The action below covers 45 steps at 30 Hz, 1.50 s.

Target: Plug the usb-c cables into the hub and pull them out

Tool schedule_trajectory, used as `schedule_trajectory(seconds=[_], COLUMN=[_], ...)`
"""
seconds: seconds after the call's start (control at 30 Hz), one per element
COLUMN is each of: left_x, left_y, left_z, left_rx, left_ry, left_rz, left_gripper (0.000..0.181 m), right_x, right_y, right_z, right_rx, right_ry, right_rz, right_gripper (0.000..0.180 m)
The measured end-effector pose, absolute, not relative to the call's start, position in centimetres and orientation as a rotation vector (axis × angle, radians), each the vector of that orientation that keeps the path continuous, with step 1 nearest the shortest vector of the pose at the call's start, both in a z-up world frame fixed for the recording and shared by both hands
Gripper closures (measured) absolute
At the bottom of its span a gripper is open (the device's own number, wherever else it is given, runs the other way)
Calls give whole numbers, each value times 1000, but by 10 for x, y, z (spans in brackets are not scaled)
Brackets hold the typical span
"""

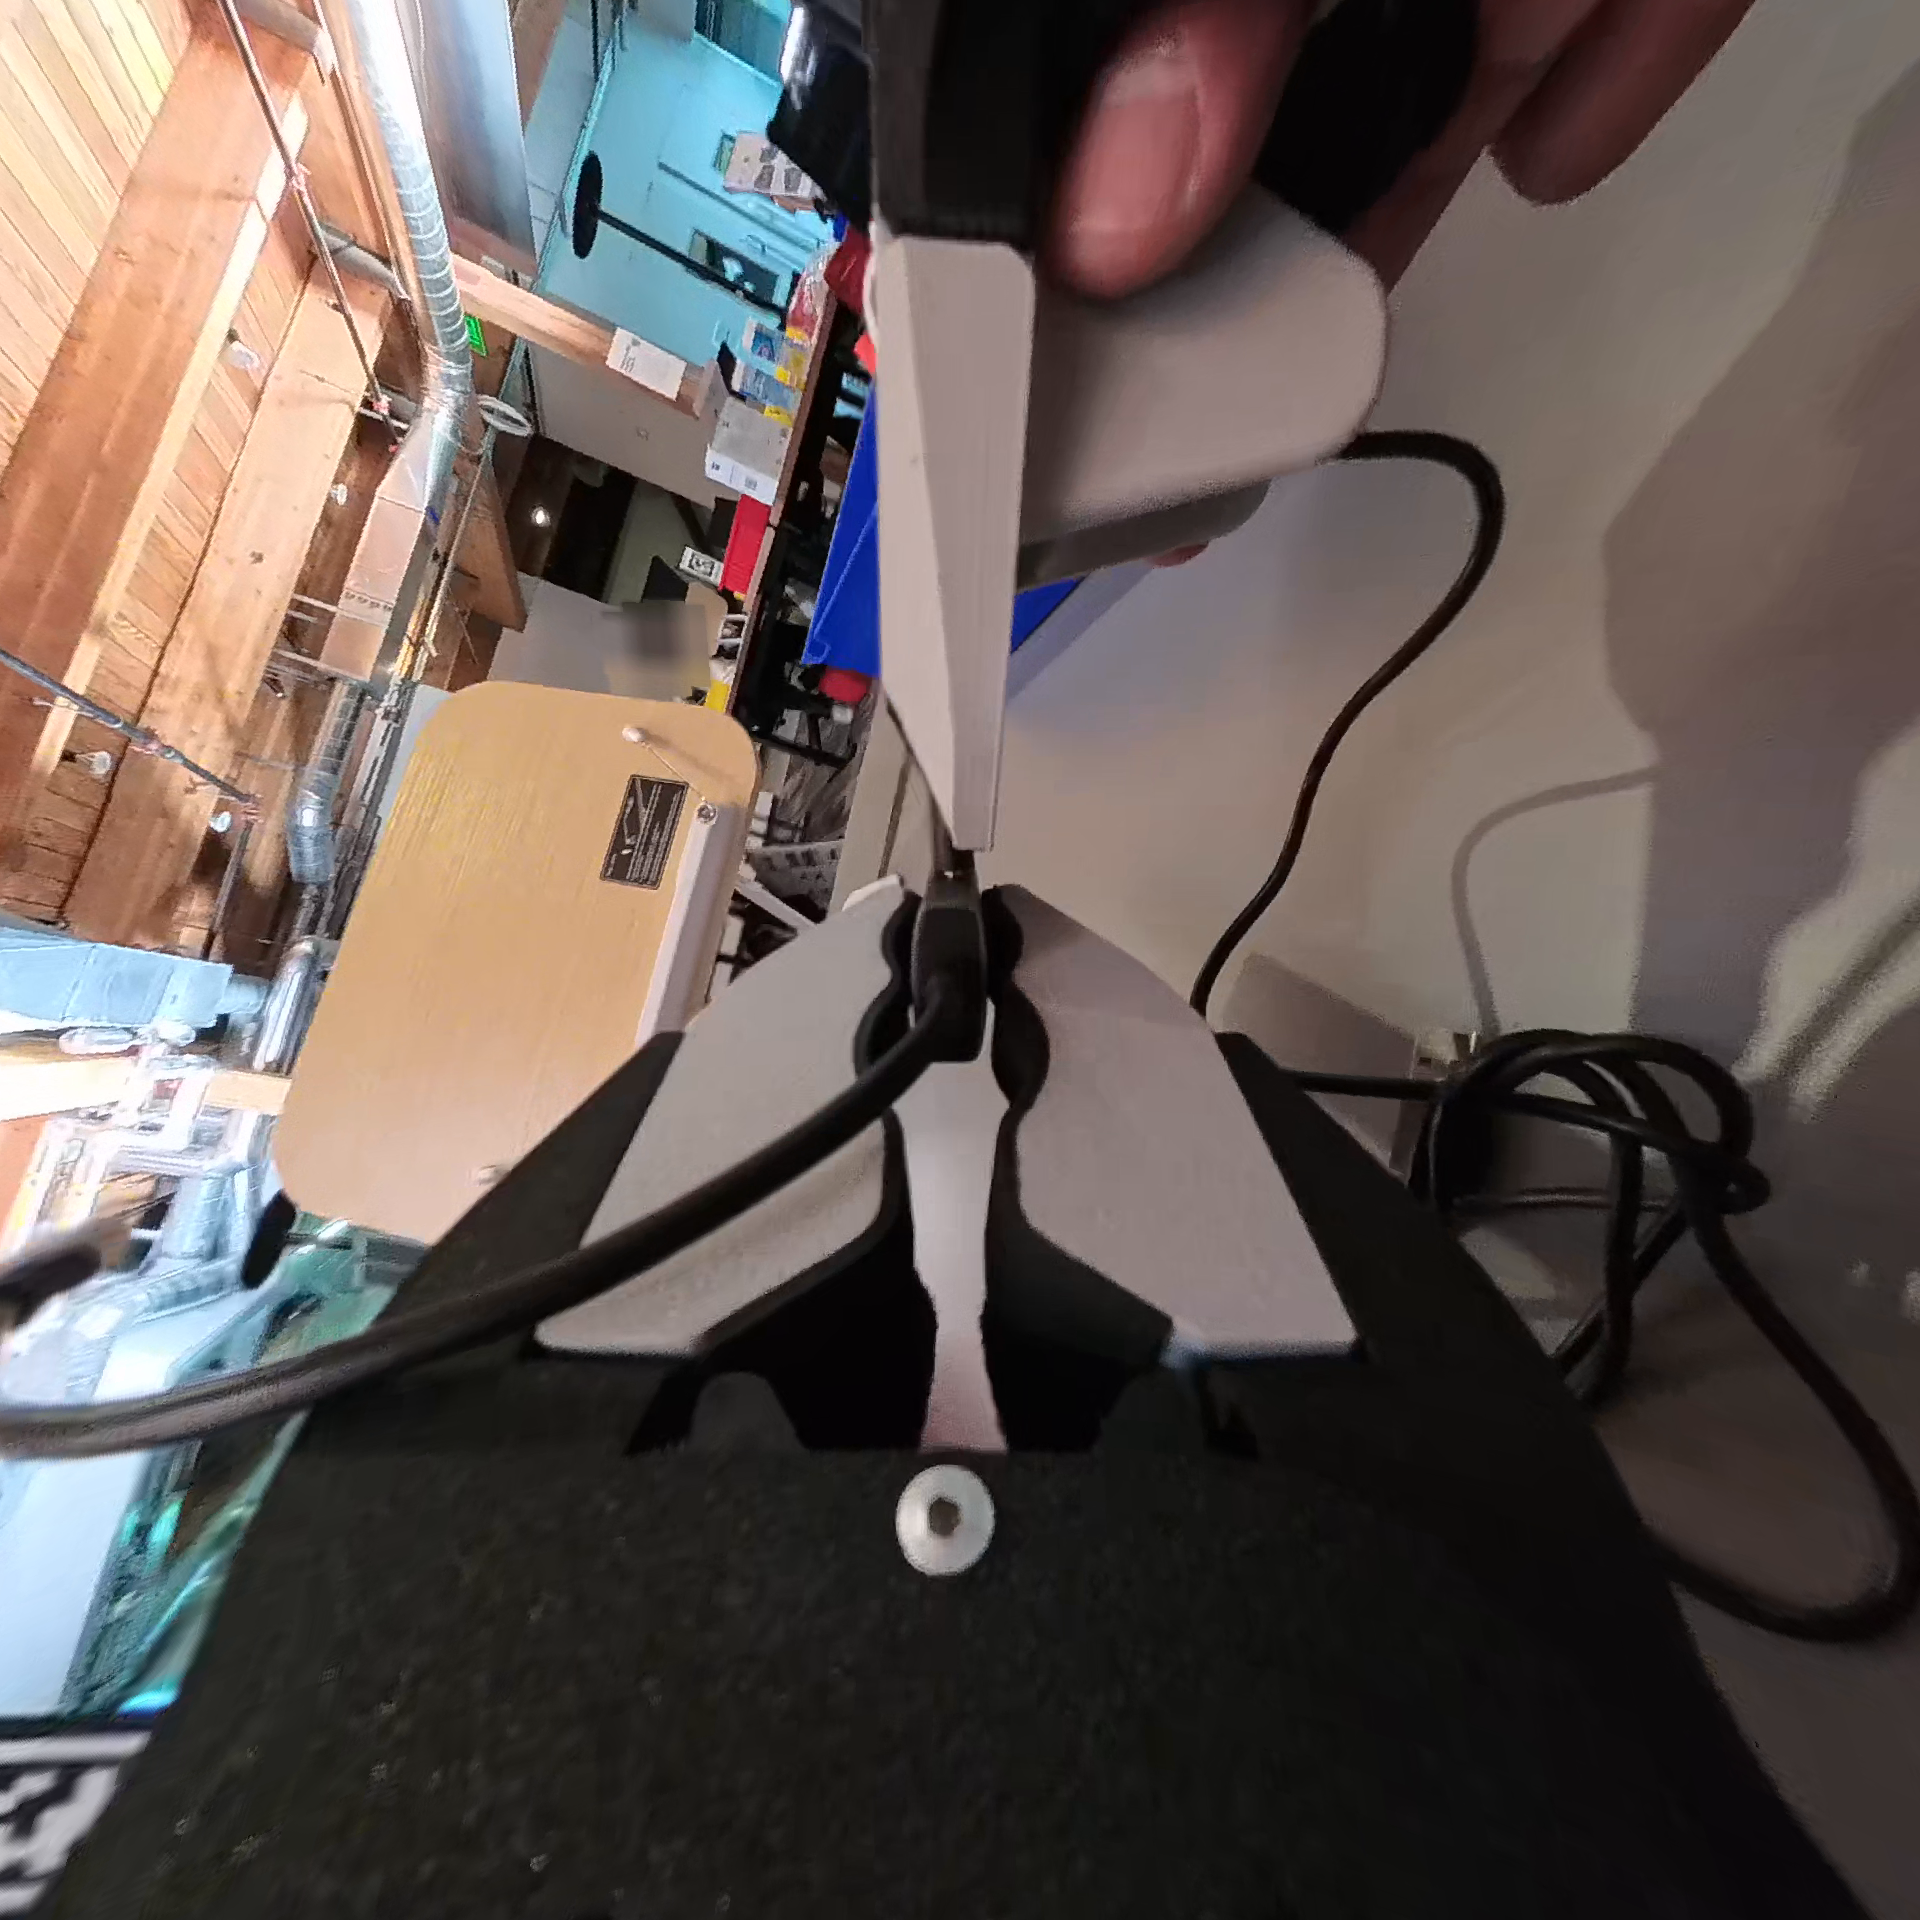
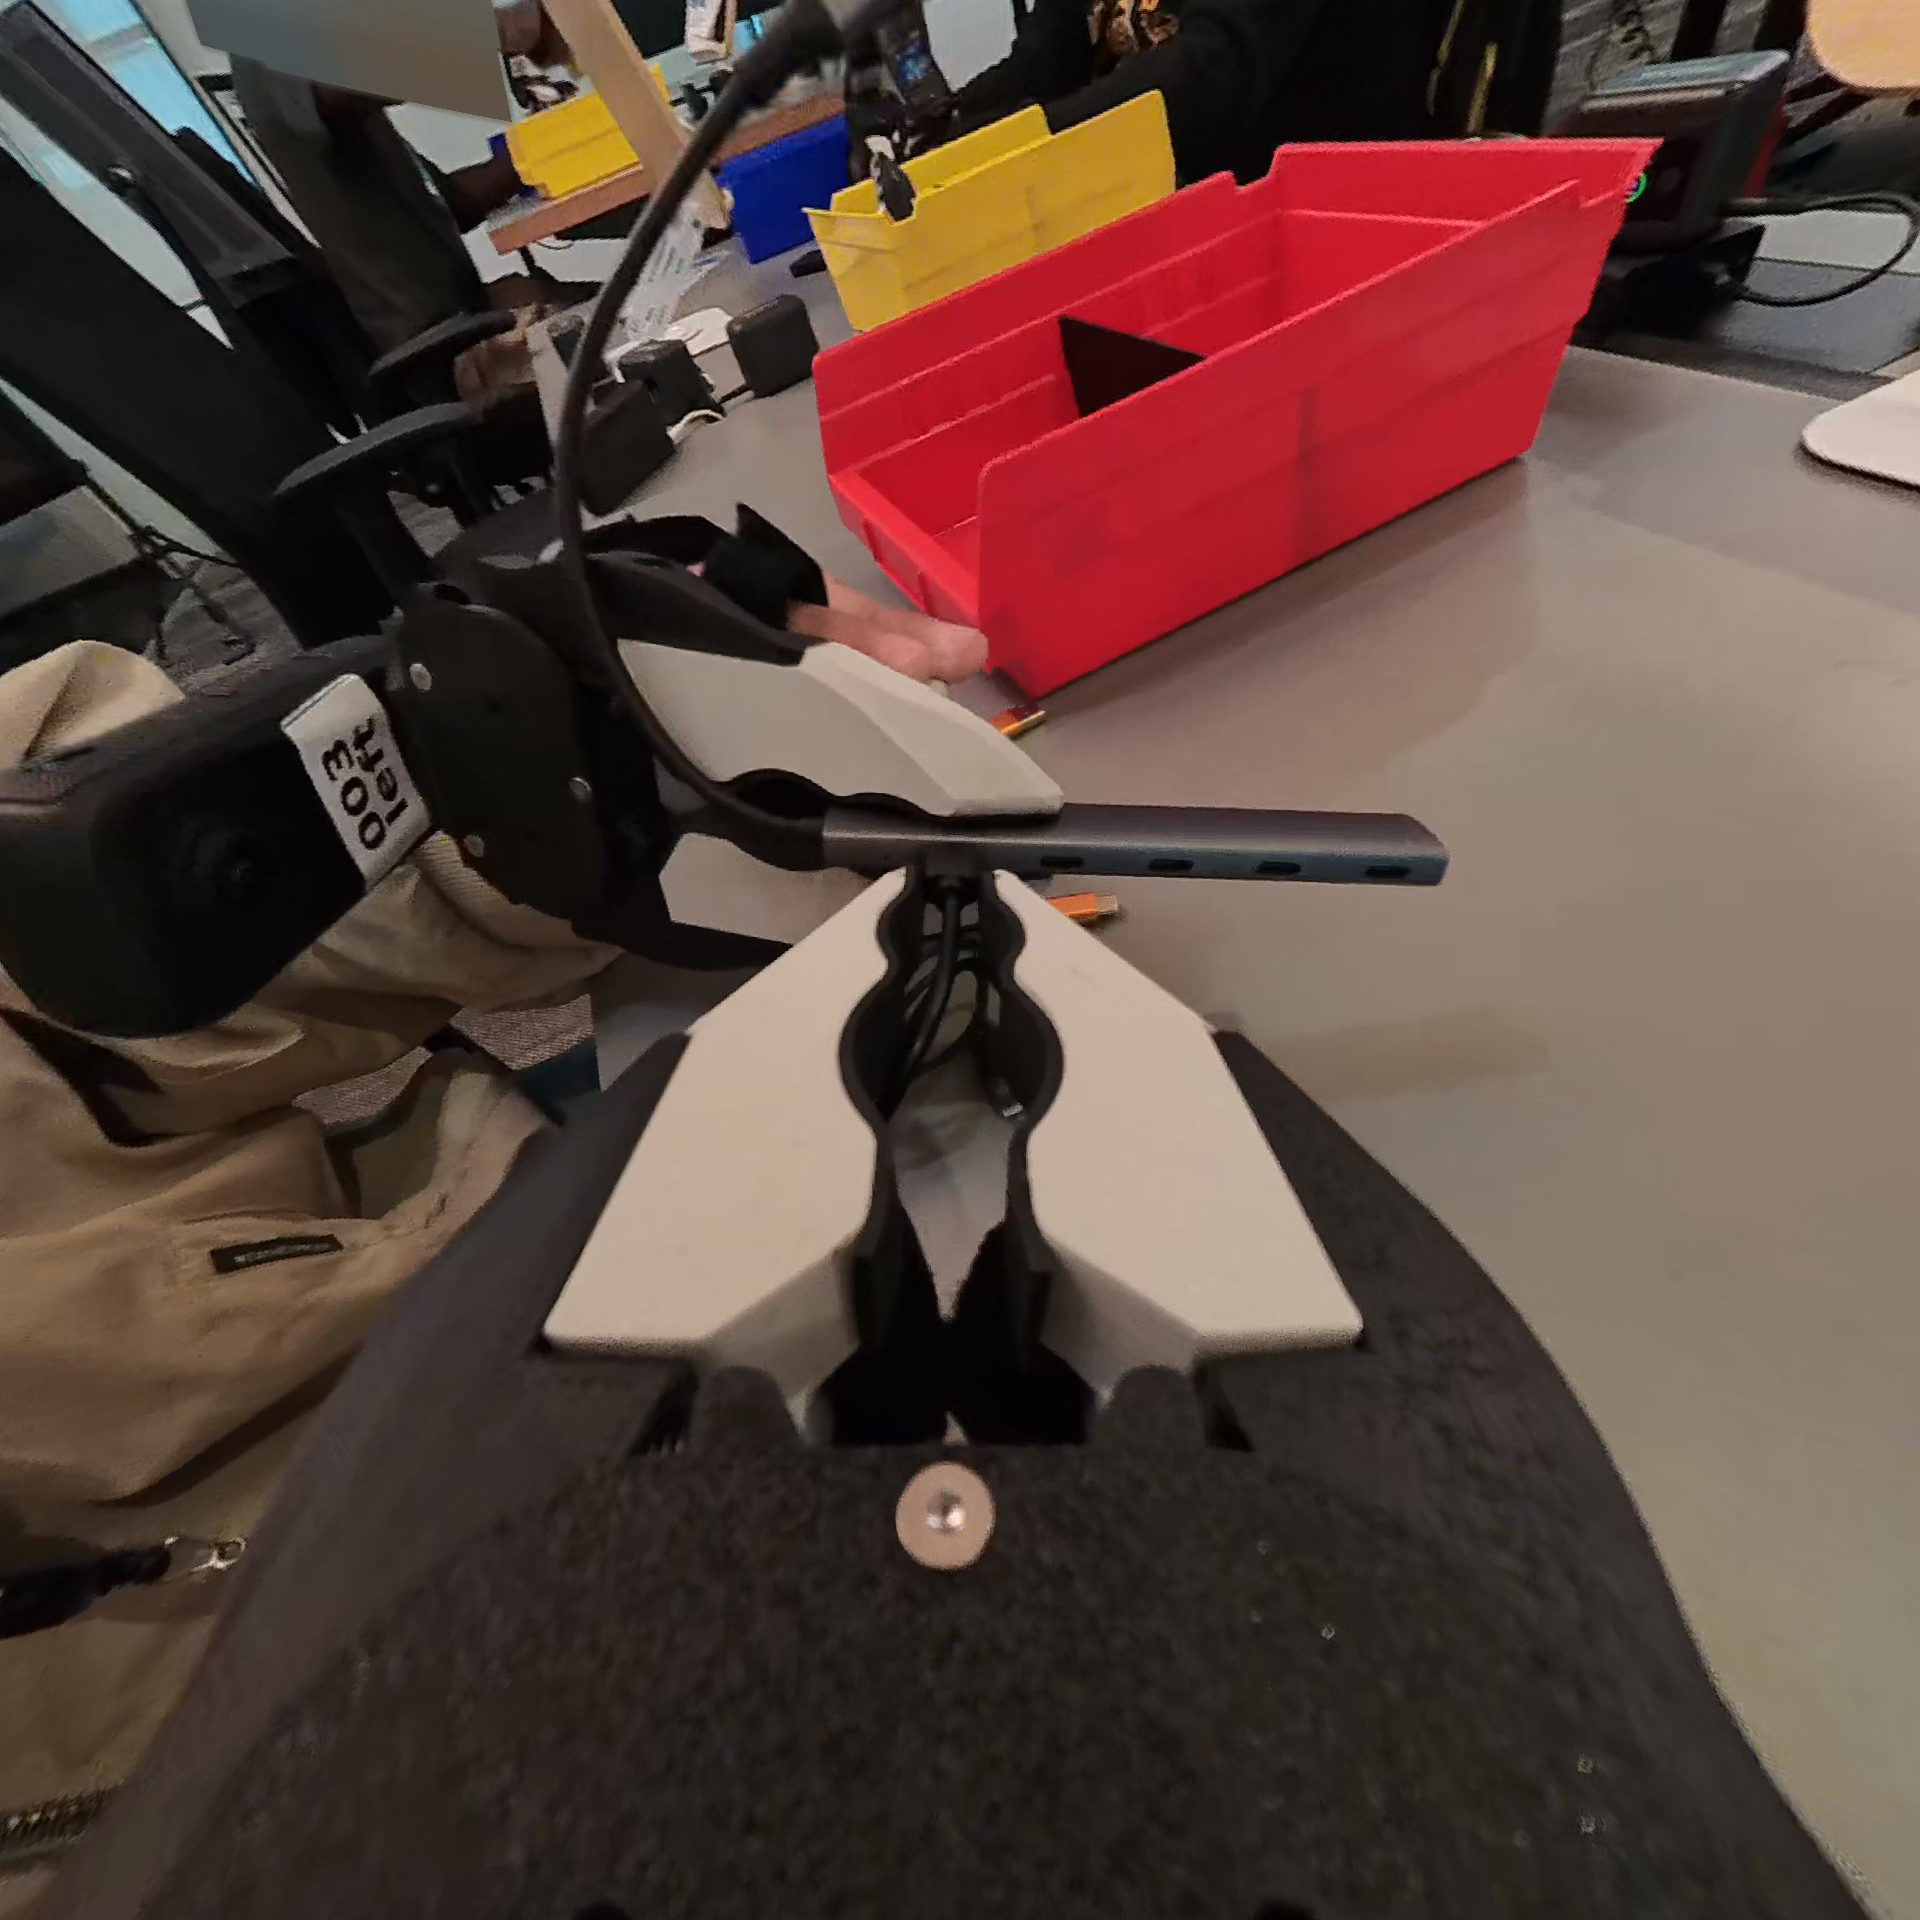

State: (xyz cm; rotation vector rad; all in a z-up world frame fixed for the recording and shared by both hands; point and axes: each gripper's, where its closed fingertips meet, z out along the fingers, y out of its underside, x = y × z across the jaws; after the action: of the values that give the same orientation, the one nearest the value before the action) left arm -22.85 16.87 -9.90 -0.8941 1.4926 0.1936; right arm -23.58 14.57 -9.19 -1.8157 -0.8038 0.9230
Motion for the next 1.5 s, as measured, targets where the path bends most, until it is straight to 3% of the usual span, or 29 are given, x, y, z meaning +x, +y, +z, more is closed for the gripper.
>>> schedule_trajectory(seconds=[0.03, 0.1, 0.23, 0.3, 0.5, 0.67, 0.9, 1.5], left_x=[-228, -228, -242, -250, -251, -245, -250, -257], left_y=[169, 166, 161, 152, 119, 102, 94, 81], left_z=[-98, -92, -72, -61, -32, -24, -12, 2], left_rx=[-890, -877, -973, -1002, -924, -891, -846, -762], left_ry=[1489, 1459, 1342, 1290, 1213, 1195, 1133, 1074], left_rz=[160, 60, -335, -574, -1026, -1182, -1352, -1529], left_gripper=[170, 171, 170, 170, 170, 170, 171, 170], right_x=[-236, -235, -206, -182, -185, -208, -210, -219], right_y=[146, 144, 137, 144, 141, 116, 97, 78], right_z=[-92, -86, -43, -38, -58, -42, -23, 4], right_rx=[-1818, -1782, -1532, -1472, -1357, -1212, -1120, -1019], right_ry=[-800, -837, -898, -913, -985, -1048, -1039, -1007], right_rz=[918, 933, 963, 890, 837, 892, 1003, 1005], right_gripper=[170, 169, 131, 129, 131, 155, 168, 170])
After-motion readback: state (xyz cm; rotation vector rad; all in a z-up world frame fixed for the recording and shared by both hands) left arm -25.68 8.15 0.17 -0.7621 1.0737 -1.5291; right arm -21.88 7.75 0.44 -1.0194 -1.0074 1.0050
